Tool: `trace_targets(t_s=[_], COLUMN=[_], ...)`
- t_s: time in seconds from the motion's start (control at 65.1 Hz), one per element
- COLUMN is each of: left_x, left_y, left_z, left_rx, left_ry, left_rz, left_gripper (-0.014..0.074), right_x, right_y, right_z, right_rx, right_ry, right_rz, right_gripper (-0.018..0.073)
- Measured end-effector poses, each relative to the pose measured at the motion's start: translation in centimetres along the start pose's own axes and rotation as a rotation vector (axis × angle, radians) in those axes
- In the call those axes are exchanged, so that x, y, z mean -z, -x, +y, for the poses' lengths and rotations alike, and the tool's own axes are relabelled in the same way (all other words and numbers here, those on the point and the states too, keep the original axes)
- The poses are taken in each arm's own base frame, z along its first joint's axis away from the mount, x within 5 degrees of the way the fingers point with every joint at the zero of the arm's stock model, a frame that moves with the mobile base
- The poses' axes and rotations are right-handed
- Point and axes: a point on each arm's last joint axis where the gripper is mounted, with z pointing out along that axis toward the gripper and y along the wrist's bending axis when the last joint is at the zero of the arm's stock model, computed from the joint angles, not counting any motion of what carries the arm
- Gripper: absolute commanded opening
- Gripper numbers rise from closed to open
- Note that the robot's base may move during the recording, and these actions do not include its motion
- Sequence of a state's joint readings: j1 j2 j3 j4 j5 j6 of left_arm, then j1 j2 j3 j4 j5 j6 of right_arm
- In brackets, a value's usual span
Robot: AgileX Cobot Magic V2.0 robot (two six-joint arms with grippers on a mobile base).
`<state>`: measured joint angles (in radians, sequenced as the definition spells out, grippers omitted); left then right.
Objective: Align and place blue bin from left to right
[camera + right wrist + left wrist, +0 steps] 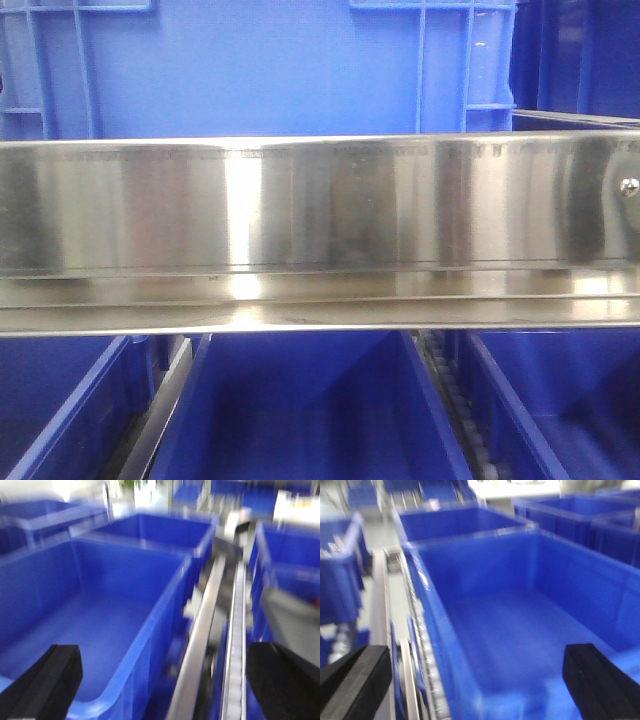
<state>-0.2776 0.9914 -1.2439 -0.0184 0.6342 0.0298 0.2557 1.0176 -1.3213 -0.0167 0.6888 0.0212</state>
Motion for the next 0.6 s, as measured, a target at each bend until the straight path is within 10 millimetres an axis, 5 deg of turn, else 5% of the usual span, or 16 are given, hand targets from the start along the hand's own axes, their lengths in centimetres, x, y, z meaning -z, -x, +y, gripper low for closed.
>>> trace_targets(t_s=[0.307,0.599], left_x=[-8.5,-15.2], left_y=[5.3,5.0], left_z=[0.6,3.7], left_rx=[0.085,0.148], left_ry=[0.041,0.160], left_rz=[0.289,0.470], left_gripper=[0.0602,0.0602], right_x=[-6.6,-14.3], right_y=[4.9,6.5], right_z=[0.1,0.1], right_rx=[-0.006,-0.046], right_ry=[-0.007,-0.012], right_rz=[0.327,0.362], right_gripper=[0.0568,0.0568])
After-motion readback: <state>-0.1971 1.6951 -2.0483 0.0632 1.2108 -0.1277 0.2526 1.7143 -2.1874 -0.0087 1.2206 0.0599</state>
